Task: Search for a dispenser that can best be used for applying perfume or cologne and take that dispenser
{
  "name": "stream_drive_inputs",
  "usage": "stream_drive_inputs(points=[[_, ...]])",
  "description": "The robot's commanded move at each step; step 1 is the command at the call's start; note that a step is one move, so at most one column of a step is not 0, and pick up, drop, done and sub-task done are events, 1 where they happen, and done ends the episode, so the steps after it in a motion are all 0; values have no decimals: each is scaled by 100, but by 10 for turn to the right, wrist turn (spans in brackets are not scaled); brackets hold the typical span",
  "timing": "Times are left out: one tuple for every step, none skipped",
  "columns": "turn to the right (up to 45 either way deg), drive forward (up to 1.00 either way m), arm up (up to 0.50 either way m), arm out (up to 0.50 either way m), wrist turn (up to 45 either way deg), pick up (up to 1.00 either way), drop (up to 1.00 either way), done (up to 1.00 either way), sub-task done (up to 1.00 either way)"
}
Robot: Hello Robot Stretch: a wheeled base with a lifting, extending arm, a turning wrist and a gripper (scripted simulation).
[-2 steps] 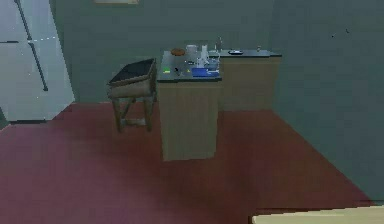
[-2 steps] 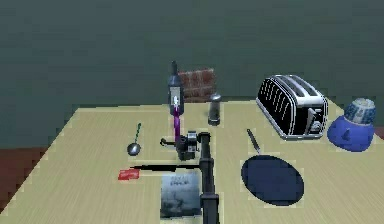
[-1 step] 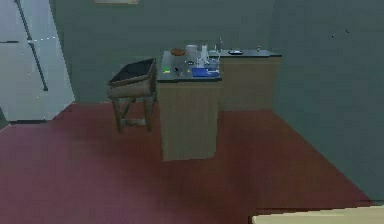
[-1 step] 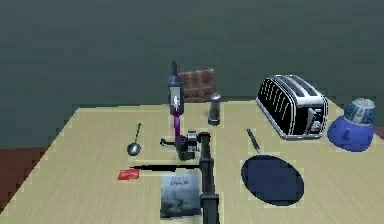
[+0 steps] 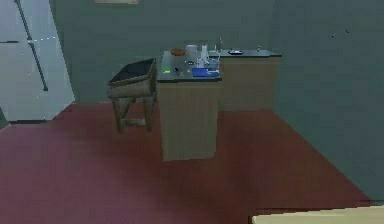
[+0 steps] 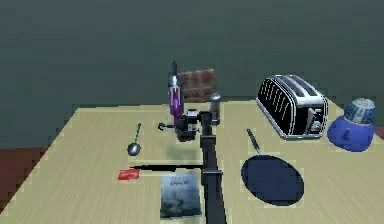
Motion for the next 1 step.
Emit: stream_drive_inputs(points=[[0,0,0,0,0,0,0,100,0]])
